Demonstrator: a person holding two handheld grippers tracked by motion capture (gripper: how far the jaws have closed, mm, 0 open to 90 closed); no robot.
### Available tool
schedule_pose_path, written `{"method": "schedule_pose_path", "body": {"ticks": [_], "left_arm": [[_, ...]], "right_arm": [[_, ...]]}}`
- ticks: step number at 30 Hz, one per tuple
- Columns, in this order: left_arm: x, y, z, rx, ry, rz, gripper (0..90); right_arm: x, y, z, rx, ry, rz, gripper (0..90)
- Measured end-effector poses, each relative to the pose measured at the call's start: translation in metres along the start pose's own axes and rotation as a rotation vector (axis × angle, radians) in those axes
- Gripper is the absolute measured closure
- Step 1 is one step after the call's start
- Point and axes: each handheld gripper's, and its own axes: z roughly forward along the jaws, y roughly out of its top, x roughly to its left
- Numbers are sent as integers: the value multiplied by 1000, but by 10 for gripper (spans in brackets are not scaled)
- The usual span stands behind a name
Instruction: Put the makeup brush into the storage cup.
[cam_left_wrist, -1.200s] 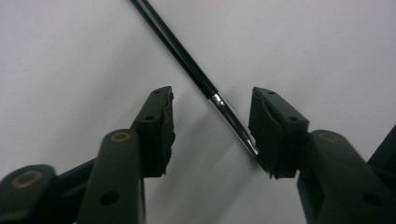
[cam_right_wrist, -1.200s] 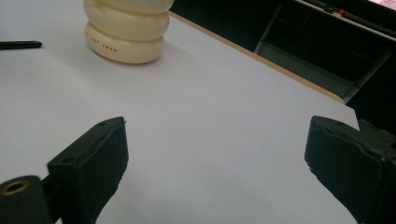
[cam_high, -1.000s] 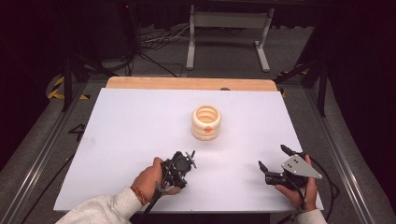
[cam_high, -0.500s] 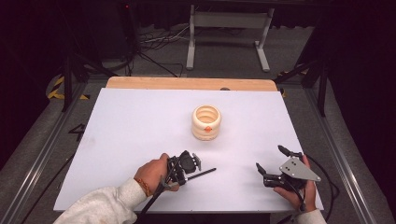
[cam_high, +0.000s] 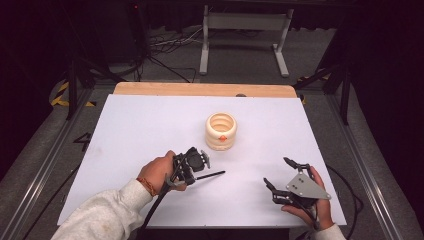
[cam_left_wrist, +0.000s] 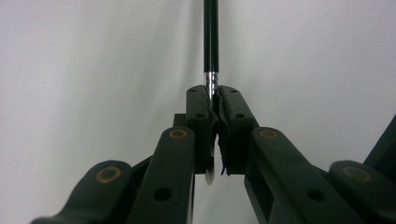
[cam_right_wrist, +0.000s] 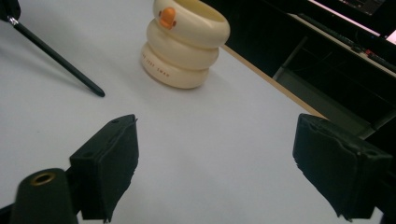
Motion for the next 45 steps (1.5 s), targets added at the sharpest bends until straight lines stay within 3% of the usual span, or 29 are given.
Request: {"method": "schedule_pose_path", "body": {"ticks": [3, 5, 8, 17, 25, 31, 32, 33, 38, 42, 45], "left_arm": [[-1, 4, 10, 62, 14, 27, 840], [-1, 7, 16, 108, 23, 47, 840], [-2, 9, 23, 132, 31, 51, 840], [0, 9, 24, 126, 16, 40, 840], [-1, 13, 24, 150, 17, 44, 844], [-3, 11, 23, 133, 36, 57, 849], [-2, 11, 22, 130, 51, 65, 849], [-1, 10, 18, 117, 42, 64, 850], [6, 10, -10, 43, 31, 44, 850], [8, 12, -28, 28, 20, 50, 850], [7, 16, -34, 26, 27, 59, 850]], "right_arm": [[14, 9, 6, -3, 34, -64, 148], [18, 11, 8, -10, 61, -60, 142], [20, 10, 10, -3, 72, -61, 138], [17, 6, 11, 7, 81, -43, 130], [21, 7, 12, 23, 101, -77, 136], [24, 9, 13, 33, 101, -99, 139], [24, 10, 13, 35, 103, -106, 140], [27, 15, 13, 30, 93, -139, 149], [34, 25, 12, 11, 70, -189, 187], [42, 37, 15, -27, 66, -225, 222], [52, 47, 21, -40, 55, -281, 240]]}}
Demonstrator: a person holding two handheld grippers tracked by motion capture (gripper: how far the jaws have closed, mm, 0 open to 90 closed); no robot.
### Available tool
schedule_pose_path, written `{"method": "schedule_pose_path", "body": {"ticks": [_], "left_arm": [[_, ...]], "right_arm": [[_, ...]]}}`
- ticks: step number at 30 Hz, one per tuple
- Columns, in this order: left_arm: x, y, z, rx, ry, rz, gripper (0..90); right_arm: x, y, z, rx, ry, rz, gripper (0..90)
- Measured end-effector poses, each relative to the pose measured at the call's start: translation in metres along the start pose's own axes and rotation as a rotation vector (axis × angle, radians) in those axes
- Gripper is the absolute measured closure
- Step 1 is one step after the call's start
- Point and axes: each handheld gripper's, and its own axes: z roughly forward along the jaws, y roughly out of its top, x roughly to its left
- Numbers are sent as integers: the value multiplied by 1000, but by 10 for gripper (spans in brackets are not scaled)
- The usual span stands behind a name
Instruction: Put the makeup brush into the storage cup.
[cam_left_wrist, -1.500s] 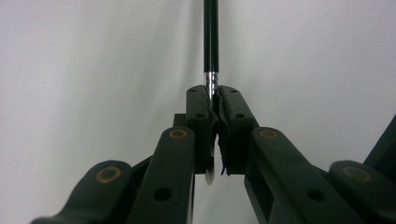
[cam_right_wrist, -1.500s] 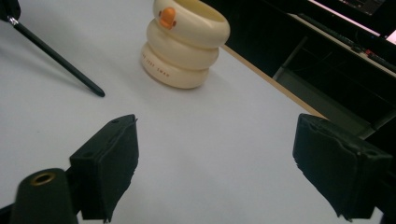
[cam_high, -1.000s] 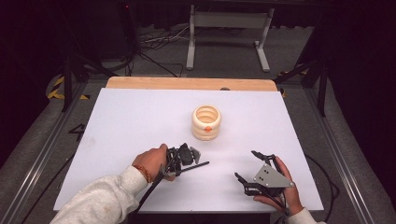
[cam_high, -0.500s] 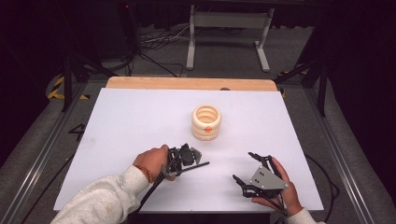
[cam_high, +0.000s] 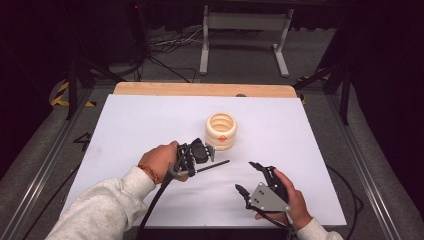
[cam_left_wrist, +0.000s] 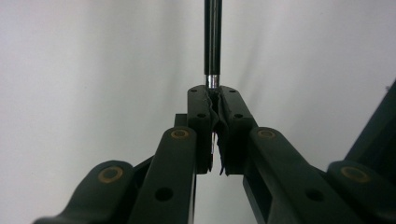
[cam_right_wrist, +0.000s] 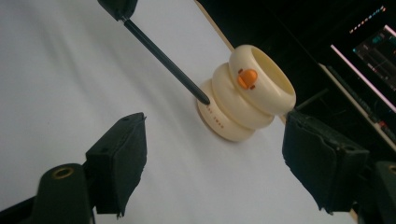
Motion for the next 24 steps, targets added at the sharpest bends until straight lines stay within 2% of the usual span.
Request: {"method": "schedule_pose_path", "body": {"ticks": [1, 2, 3, 4, 6, 9, 10, 12, 13, 14, 16, 18, 19, 22, 23, 24], "left_arm": [[0, 2, -1, 2, -14, 1, 849], [0, 2, -1, 2, -14, 1, 849], [-1, 4, -1, 4, -9, 6, 849], [-1, 6, -1, 7, -1, 12, 849], [-3, 9, -1, 16, -5, 14, 849], [-4, 14, -1, 24, -1, 33, 849], [-5, 15, 0, 10, 2, 25, 849], [-5, 16, 0, 20, -11, 35, 849], [-6, 17, 0, 11, 4, 33, 849], [-6, 17, 0, 8, 2, 39, 849], [-8, 19, -1, 14, 0, 42, 849], [-9, 19, 0, 18, -8, 47, 849], [-10, 20, -1, 19, -2, 49, 849], [-13, 21, 1, 20, 1, 58, 849], [-13, 21, 1, 20, 1, 58, 848], [-14, 21, 2, 17, 0, 61, 848]], "right_arm": [[5, 4, 4, 3, -12, -36, 252], [5, 4, 4, 3, -12, -36, 252], [14, 10, 15, 10, -13, -92, 272], [14, 10, 15, 10, -13, -92, 272], [24, 17, 27, 31, -26, -157, 301], [34, 24, 40, 41, -30, -224, 345], [38, 27, 46, 48, -24, -251, 376], [42, 30, 54, 66, -41, -298, 404], [45, 32, 59, 72, -35, -310, 417], [48, 34, 62, 80, -33, -312, 438], [55, 39, 73, 103, -42, -381, 476], [56, 40, 74, 112, -42, -391, 505], [61, 41, 80, 140, -70, -443, 550], [66, 43, 84, 169, -78, -522, 622], [66, 43, 84, 169, -78, -522, 622], [68, 43, 86, 167, -97, -534, 666]]}}
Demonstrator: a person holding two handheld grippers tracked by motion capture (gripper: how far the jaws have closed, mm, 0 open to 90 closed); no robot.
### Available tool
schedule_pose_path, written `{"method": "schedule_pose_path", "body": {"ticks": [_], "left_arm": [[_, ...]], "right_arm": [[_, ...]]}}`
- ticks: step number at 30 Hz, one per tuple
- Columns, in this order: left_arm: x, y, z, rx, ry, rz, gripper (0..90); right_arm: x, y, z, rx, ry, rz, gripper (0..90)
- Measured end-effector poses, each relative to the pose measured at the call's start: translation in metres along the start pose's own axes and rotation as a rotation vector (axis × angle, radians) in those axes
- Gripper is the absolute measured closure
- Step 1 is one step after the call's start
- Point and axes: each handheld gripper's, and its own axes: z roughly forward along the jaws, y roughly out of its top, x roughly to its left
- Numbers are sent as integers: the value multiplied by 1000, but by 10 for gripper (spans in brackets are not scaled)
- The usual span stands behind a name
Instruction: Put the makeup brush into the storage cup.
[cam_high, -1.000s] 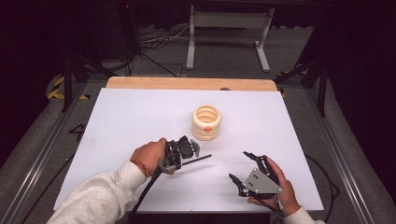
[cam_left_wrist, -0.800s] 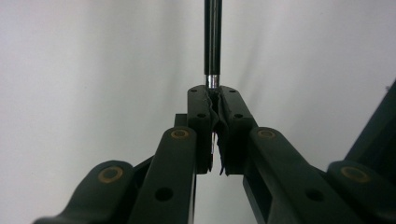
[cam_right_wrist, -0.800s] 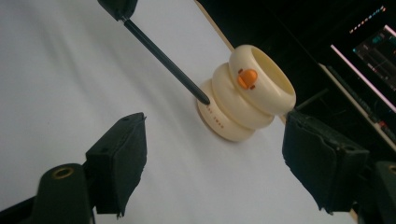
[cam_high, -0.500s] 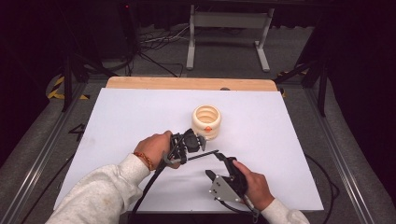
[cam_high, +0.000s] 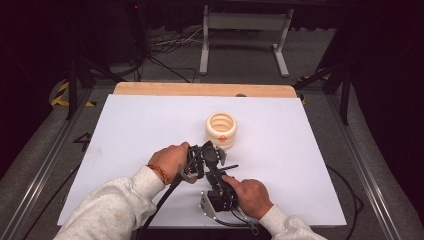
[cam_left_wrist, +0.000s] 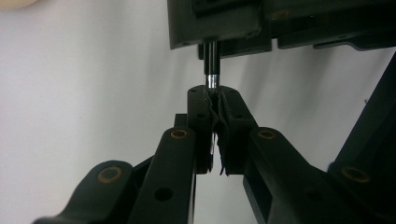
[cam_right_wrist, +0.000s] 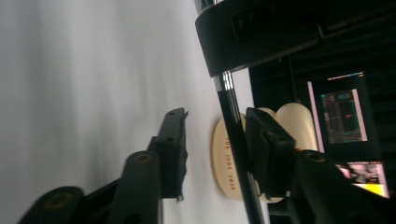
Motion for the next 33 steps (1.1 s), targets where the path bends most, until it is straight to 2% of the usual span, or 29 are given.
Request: {"method": "schedule_pose_path", "body": {"ticks": [2, 4, 5, 11, 13, 17, 18, 19, 20, 21, 22, 23, 24, 25, 26, 27, 28, 29, 30, 31, 32, 33], "left_arm": [[0, 0, 1, -5, -6, -2, 848], [-1, 0, 1, 4, -8, 8, 848], [-2, 0, 2, -12, -20, 7, 848], [-5, 0, 3, -11, -21, 18, 848], [-4, -1, 3, -28, -27, 12, 842], [-3, -8, -3, -91, -19, 18, 833], [-2, -12, -5, -132, -13, 12, 831], [-1, -15, -8, -147, 13, 14, 810], [0, -21, -11, -178, 19, -7, 782], [2, -31, -14, -233, 23, -19, 777], [2, -39, -16, -281, 50, -30, 735], [2, -39, -16, -281, 50, -30, 683], [3, -49, -18, -323, 67, -47, 683], [2, -60, -19, -381, 85, -39, 676], [2, -71, -20, -437, 126, -46, 643], [2, -71, -20, -437, 126, -46, 565], [1, -86, -18, -497, 200, -73, 508], [0, -95, -16, -532, 229, -74, 477], [0, -104, -13, -580, 250, -106, 462], [0, -104, -13, -580, 250, -106, 410], [1, -112, -10, -602, 264, -124, 410], [2, -126, -4, -646, 296, -150, 315]], "right_arm": [[1, 3, 3, 27, -22, -37, 719], [2, 3, 4, 34, -21, -44, 754], [1, 4, 5, 38, -32, -59, 793], [2, 3, 7, 44, -19, -60, 814], [4, 3, 6, 48, -4, -80, 837], [1, 0, 6, 41, -5, -50, 838], [0, -1, 5, 45, -6, -47, 838], [-2, -3, 5, 50, 2, -36, 839], [-3, -3, 5, 58, -2, -31, 839], [-4, -6, 5, 56, 2, -30, 839], [-7, -9, 5, 48, 13, -12, 839], [-7, -9, 5, 48, 13, -12, 839], [-9, -11, 3, 56, 10, -3, 839], [-10, -14, 3, 57, 7, 28, 839], [-13, -16, 2, 55, 6, 37, 839], [-16, -19, 0, 51, 6, 65, 839], [-19, -22, 0, 49, 14, 89, 839], [-21, -24, -1, 49, 12, 93, 839], [-22, -26, -1, 46, 15, 120, 839], [-26, -30, -2, 38, 20, 143, 839], [-26, -30, -2, 38, 20, 143, 839], [-30, -34, -4, 32, 11, 183, 839]]}}
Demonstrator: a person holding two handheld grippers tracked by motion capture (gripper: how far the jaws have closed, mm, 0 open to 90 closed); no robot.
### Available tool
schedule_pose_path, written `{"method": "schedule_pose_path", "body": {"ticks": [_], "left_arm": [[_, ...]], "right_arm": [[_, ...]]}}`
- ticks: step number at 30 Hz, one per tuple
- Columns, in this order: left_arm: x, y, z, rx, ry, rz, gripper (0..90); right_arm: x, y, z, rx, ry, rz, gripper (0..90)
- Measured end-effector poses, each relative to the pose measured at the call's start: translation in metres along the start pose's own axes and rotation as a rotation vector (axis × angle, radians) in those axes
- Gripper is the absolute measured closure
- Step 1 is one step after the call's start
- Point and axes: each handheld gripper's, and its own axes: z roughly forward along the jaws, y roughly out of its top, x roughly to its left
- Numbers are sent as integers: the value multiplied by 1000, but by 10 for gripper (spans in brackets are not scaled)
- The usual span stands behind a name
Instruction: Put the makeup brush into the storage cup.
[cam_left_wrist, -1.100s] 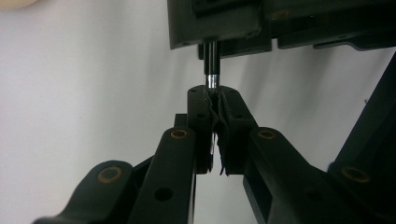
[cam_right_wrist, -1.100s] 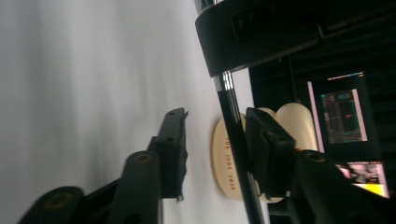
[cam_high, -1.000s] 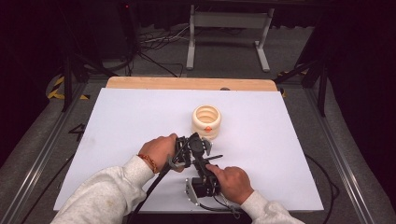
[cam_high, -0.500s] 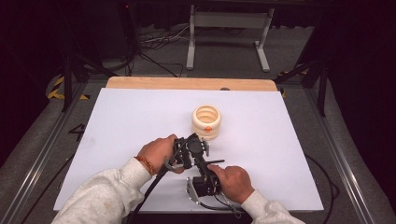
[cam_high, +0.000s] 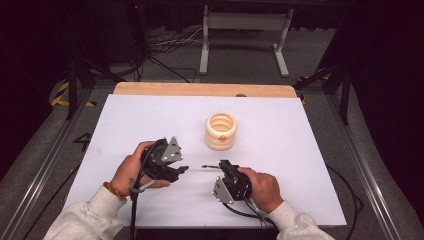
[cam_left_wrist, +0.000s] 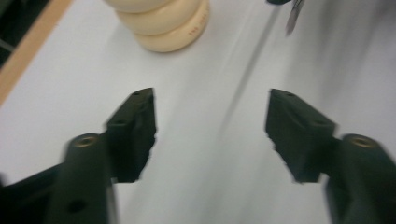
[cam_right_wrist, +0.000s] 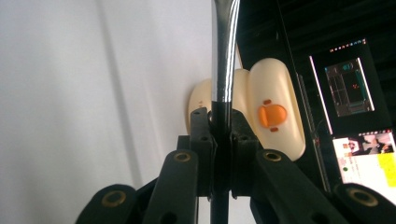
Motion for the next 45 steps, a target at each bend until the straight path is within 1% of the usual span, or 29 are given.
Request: {"method": "schedule_pose_path", "body": {"ticks": [1, 2, 3, 4, 7, 9, 10, 12, 13, 16, 17, 19, 20, 21, 23, 24, 25, 26, 27, 28, 29, 31, 33, 34, 35, 36, 38, 40, 45], "left_arm": [[0, 0, 0, 0, 0, 0, 295], [0, -7, -1, -23, 14, -19, 295], [1, -15, -3, -52, 20, -27, 236], [2, -23, -5, -93, 35, -49, 218], [2, -43, -7, -155, 93, -108, 126], [2, -56, -8, -194, 131, -125, 85], [1, -62, -10, -210, 137, -132, 76], [0, -74, -12, -241, 150, -147, 48], [-1, -83, -14, -268, 182, -159, 45], [-5, -100, -17, -318, 209, -171, 43], [-5, -105, -17, -320, 222, -164, 54], [-8, -113, -19, -332, 231, -176, 54], [-8, -113, -19, -332, 231, -176, 56], [-9, -120, -22, -349, 221, -198, 59], [-10, -127, -26, -366, 217, -228, 50], [-9, -129, -27, -374, 223, -243, 49], [-9, -129, -27, -374, 223, -243, 43], [-8, -133, -29, -377, 221, -256, 43], [-8, -136, -31, -385, 230, -267, 36], [-8, -140, -34, -392, 233, -288, 36], [-8, -142, -36, -390, 240, -284, 36], [-9, -147, -38, -389, 246, -295, 39], [-9, -151, -39, -391, 243, -306, 41], [-9, -153, -40, -390, 246, -312, 41], [-10, -157, -40, -396, 231, -325, 45], [-10, -157, -40, -396, 231, -325, 44], [-11, -160, -42, -391, 229, -327, 44], [-12, -164, -44, -403, 234, -346, 44], [-11, -167, -45, -410, 229, -363, 45]], "right_arm": [[0, 0, 0, 0, 0, 0, 839], [-3, -1, -1, -3, 9, 17, 839], [-6, -3, -2, -10, 11, 35, 839], [-9, -4, -3, -16, 19, 49, 839], [-17, -8, -4, -35, 24, 109, 839], [-23, -11, -5, -47, 25, 150, 839], [-26, -13, -6, -55, 33, 166, 839], [-31, -16, -7, -73, 42, 213, 839], [-34, -17, -7, -88, 49, 240, 839], [-46, -24, -7, -123, 86, 341, 839], [-48, -26, -7, -130, 92, 363, 839], [-54, -29, -7, -150, 113, 418, 839], [-57, -31, -6, -161, 121, 444, 839], [-61, -34, -6, -176, 133, 481, 839], [-66, -37, -5, -197, 151, 527, 839], [-70, -38, -4, -208, 153, 551, 839], [-70, -38, -4, -208, 153, 551, 839], [-72, -39, -3, -216, 159, 569, 839], [-78, -41, 0, -238, 167, 610, 839], [-80, -42, 0, -246, 169, 628, 839], [-84, -42, 1, -258, 176, 650, 839], [-90, -43, 3, -282, 183, 684, 839], [-92, -43, 4, -288, 187, 695, 838], [-95, -42, 5, -298, 195, 713, 838], [-100, -42, 8, -312, 202, 738, 839], [-100, -42, 8, -312, 202, 738, 839], [-104, -41, 12, -326, 217, 762, 838], [-109, -39, 15, -343, 225, 782, 839], [-116, -36, 20, -384, 239, 815, 838]]}}
